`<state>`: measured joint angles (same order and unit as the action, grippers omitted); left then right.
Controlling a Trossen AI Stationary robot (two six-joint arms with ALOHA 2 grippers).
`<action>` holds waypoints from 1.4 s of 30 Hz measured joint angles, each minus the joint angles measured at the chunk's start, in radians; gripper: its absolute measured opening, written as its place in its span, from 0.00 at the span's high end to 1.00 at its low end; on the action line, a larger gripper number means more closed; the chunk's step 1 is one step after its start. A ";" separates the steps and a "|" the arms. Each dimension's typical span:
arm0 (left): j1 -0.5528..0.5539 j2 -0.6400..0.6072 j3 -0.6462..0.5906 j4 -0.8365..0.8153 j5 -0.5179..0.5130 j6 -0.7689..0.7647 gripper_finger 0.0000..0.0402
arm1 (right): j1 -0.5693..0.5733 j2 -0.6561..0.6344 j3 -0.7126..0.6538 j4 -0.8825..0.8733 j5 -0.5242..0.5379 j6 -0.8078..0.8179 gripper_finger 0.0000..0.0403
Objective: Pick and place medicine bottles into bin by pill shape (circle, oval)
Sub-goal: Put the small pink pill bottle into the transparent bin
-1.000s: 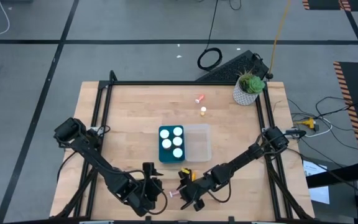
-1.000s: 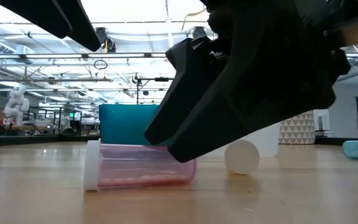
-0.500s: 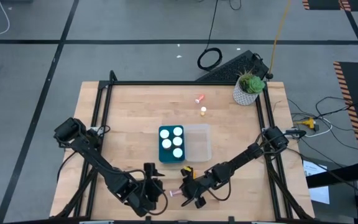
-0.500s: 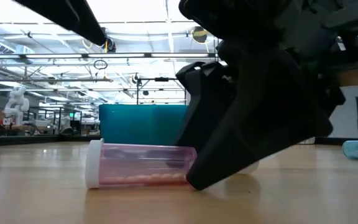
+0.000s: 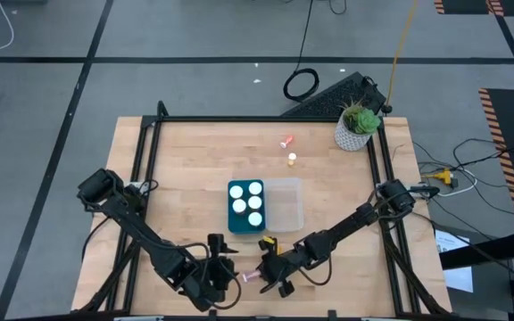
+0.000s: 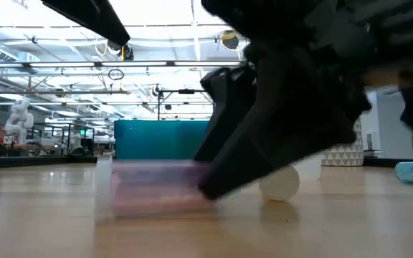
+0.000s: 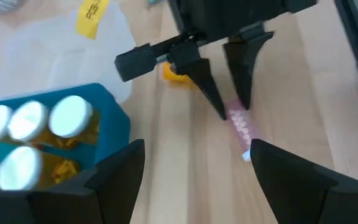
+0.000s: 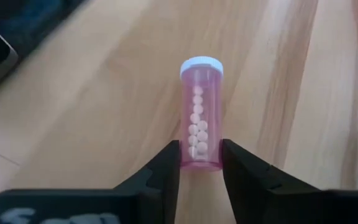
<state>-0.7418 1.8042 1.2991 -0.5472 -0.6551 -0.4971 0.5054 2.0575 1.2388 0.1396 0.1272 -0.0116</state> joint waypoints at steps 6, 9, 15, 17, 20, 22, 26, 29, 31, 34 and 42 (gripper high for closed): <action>0.000 0.000 0.000 0.000 -0.127 0.018 0.26 | 0.012 -0.139 -0.009 -0.101 -0.055 0.045 0.76; 0.001 0.000 0.000 0.001 -0.162 0.021 0.26 | 0.030 -0.243 -0.066 -0.107 -0.050 0.074 0.77; 0.015 0.000 0.000 0.027 -0.201 0.027 0.26 | 0.081 -0.458 -0.308 0.176 0.049 0.097 0.75; 0.030 0.000 0.000 0.065 -0.205 0.045 0.26 | 0.088 -0.507 -0.406 0.352 0.082 0.090 0.75; 0.051 0.003 -0.005 0.182 -0.217 0.095 0.26 | 0.093 -0.550 -0.551 0.629 0.133 0.081 0.75; 0.062 0.006 -0.029 0.317 -0.227 0.162 0.26 | 0.092 -0.564 -0.627 0.790 0.140 0.079 0.75; 0.102 0.009 -0.114 0.682 -0.206 0.335 0.26 | 0.092 -0.566 -0.719 0.996 0.188 0.047 0.75; 0.156 0.009 -0.177 0.955 -0.121 0.420 0.26 | 0.092 -0.566 -0.736 1.059 0.192 0.012 0.75; 0.198 0.009 -0.207 1.095 -0.048 0.436 0.26 | 0.092 -0.566 -0.736 1.090 0.193 -0.015 0.75; 0.252 0.009 -0.231 1.230 0.050 0.463 0.26 | 0.092 -0.566 -0.736 1.126 0.233 -0.047 0.75; 0.282 0.009 -0.235 1.384 0.161 0.616 0.39 | 0.082 -0.565 -0.736 1.162 0.271 -0.122 0.75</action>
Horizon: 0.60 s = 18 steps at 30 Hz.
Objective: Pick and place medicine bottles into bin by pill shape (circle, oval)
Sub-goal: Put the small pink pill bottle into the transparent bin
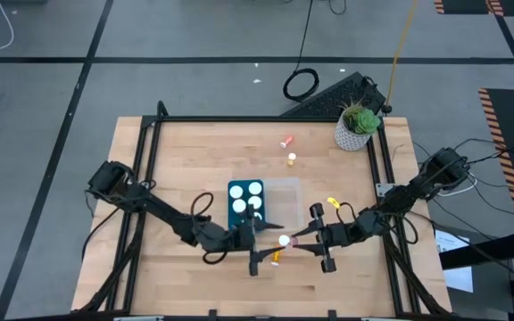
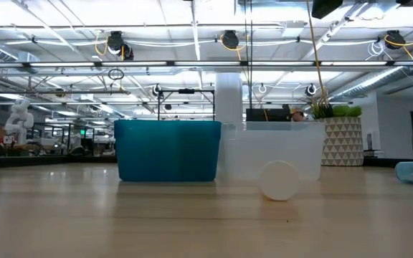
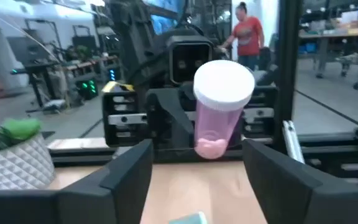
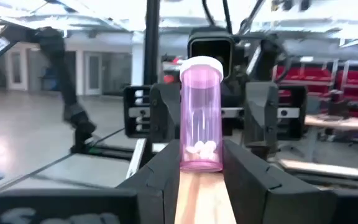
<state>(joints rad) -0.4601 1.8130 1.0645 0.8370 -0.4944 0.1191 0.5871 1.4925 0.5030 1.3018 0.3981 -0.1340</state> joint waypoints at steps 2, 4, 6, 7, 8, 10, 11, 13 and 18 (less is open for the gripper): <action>0.005 0.000 0.000 0.025 0.000 0.006 0.42 | -0.006 0.000 0.000 0.021 0.001 -0.012 0.75; 0.012 0.000 0.000 0.024 0.014 0.007 0.43 | -0.011 0.000 0.000 0.024 0.000 -0.017 0.75; 0.023 0.000 0.000 0.028 0.038 0.009 0.43 | -0.012 0.000 0.000 0.026 0.000 -0.017 0.75; 0.029 0.000 0.000 0.037 0.058 0.016 0.42 | -0.012 0.000 0.000 0.026 0.000 -0.019 0.75; 0.036 0.000 0.000 0.049 0.079 0.022 0.41 | -0.012 0.000 0.000 0.026 0.001 -0.024 0.75; 0.046 0.000 0.000 0.052 0.102 0.024 0.38 | -0.012 0.000 0.000 0.028 0.002 -0.039 0.75; 0.051 0.000 0.000 0.050 0.105 0.019 0.36 | -0.012 0.000 0.000 0.035 0.003 -0.047 0.75; 0.057 0.000 0.000 0.050 0.109 0.009 0.33 | -0.012 0.000 0.000 0.052 0.025 -0.064 0.75; 0.079 0.000 0.000 0.082 0.135 0.011 0.31 | -0.032 0.000 0.001 0.057 0.026 -0.072 0.75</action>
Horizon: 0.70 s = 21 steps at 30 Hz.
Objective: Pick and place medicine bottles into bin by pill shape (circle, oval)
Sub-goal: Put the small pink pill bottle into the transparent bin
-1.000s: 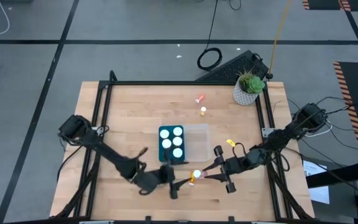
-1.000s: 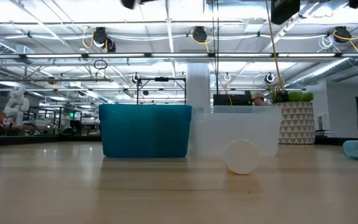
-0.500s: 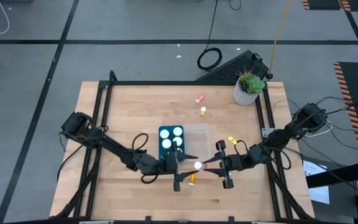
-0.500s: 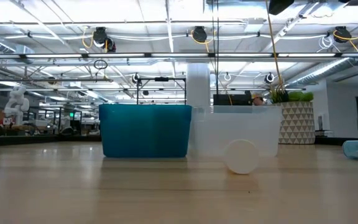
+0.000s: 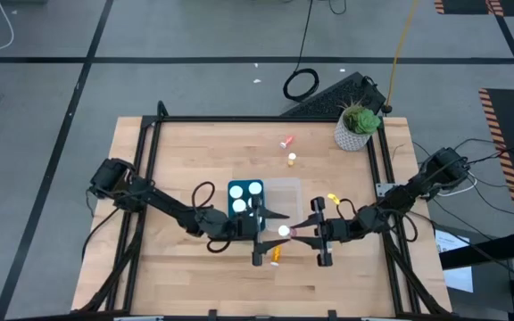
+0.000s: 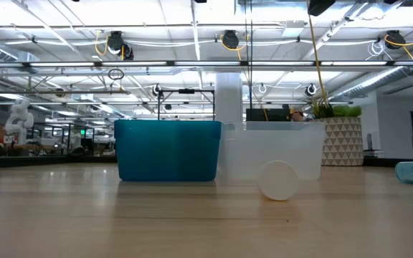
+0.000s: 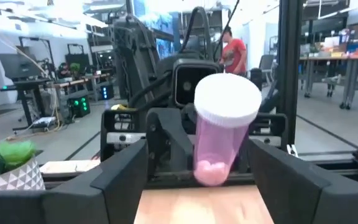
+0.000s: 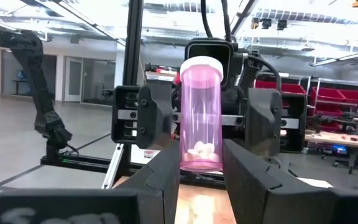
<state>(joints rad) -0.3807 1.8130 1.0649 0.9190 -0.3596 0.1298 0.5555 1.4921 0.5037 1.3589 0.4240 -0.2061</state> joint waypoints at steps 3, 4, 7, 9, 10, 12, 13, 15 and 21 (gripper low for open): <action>0.012 0.000 0.000 0.034 0.046 0.004 0.35 | -0.007 0.000 0.000 -0.001 0.000 0.002 0.75; 0.015 0.000 0.000 0.037 0.055 0.004 0.36 | -0.008 0.000 0.000 0.000 -0.001 0.002 0.75; 0.023 0.000 0.000 0.032 0.064 0.004 0.42 | -0.009 0.000 0.000 0.000 -0.001 0.002 0.75; 0.029 0.000 0.000 0.029 0.078 0.000 0.46 | -0.009 0.000 0.000 0.005 -0.001 0.000 0.75; 0.030 0.000 0.000 0.027 0.085 -0.001 0.48 | -0.010 0.000 0.000 0.005 -0.001 0.000 0.75; 0.034 0.000 0.000 0.025 0.102 -0.001 0.52 | -0.013 0.000 0.000 0.005 -0.002 0.001 0.75; 0.034 0.000 0.000 0.025 0.107 -0.001 0.54 | -0.014 0.000 0.000 0.005 -0.002 0.002 0.75; 0.034 0.000 0.000 0.025 0.119 -0.003 0.58 | -0.015 0.000 0.000 0.006 -0.002 0.002 0.75; 0.034 0.000 0.000 0.019 0.124 -0.003 0.64 | -0.015 0.000 0.000 0.007 -0.002 0.000 0.75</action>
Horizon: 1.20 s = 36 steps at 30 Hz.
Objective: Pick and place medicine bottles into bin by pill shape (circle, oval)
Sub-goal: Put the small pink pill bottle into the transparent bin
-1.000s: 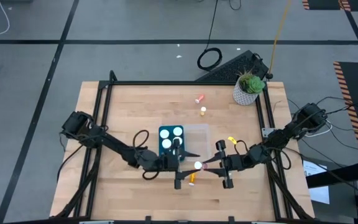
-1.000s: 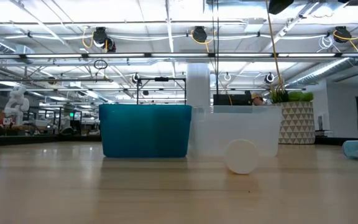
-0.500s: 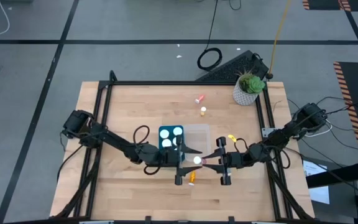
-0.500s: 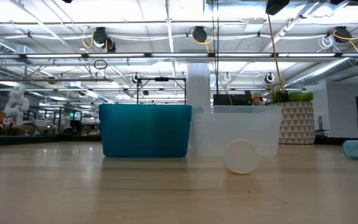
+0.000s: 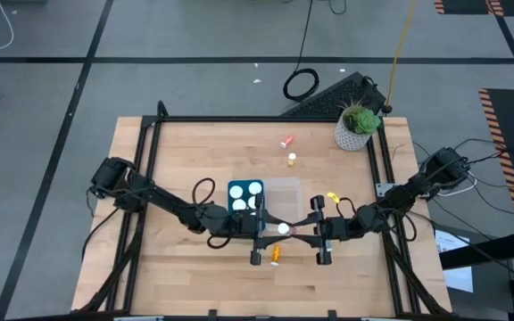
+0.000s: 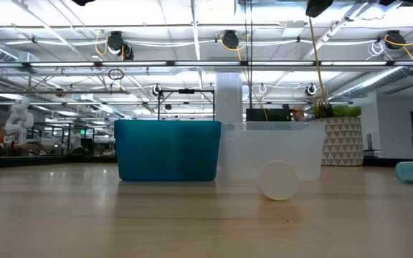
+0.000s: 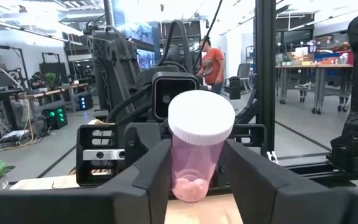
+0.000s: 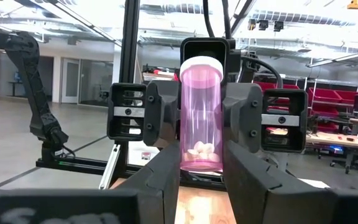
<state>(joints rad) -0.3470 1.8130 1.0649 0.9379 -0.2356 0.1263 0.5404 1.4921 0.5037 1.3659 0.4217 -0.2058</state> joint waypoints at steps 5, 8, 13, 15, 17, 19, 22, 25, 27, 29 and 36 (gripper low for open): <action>0.005 0.000 0.000 -0.006 0.002 0.000 0.67 | 0.000 0.000 0.000 0.003 0.000 -0.001 0.75; 0.013 0.000 0.000 -0.025 0.007 0.000 0.69 | 0.000 0.000 0.000 0.003 0.002 0.000 0.75; 0.014 0.000 0.000 -0.027 0.007 0.003 0.73 | 0.000 0.000 0.000 0.004 0.004 0.001 0.74; 0.015 0.000 0.000 -0.027 0.006 0.007 0.73 | 0.000 0.000 0.000 0.003 0.015 0.002 0.73; 0.015 0.000 0.000 -0.029 0.006 0.011 0.72 | 0.000 0.000 0.000 0.000 0.024 0.002 0.71; 0.015 0.000 0.000 -0.031 0.005 0.011 0.73 | 0.000 0.000 0.000 -0.002 0.024 0.002 0.69; 0.015 0.000 0.000 -0.032 0.004 0.015 0.73 | 0.000 0.000 0.000 -0.010 0.030 0.009 0.66; 0.015 0.000 0.000 -0.039 0.000 0.024 0.73 | 0.006 0.000 0.000 -0.026 0.071 0.018 0.62; 0.015 -0.005 0.000 -0.062 0.000 0.025 0.73 | 0.015 0.000 0.000 -0.052 0.096 0.019 0.58; 0.015 -0.009 0.000 -0.081 0.000 0.024 0.73 | 0.025 0.000 0.000 -0.077 0.136 0.022 0.53; 0.011 -0.015 0.001 -0.182 -0.003 0.000 0.73 | 0.071 0.000 0.000 -0.226 0.360 0.104 0.29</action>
<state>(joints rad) -0.3359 1.7981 1.0657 0.7563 -0.2386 0.1263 0.6113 1.4925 0.5037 1.1397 0.7817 -0.1023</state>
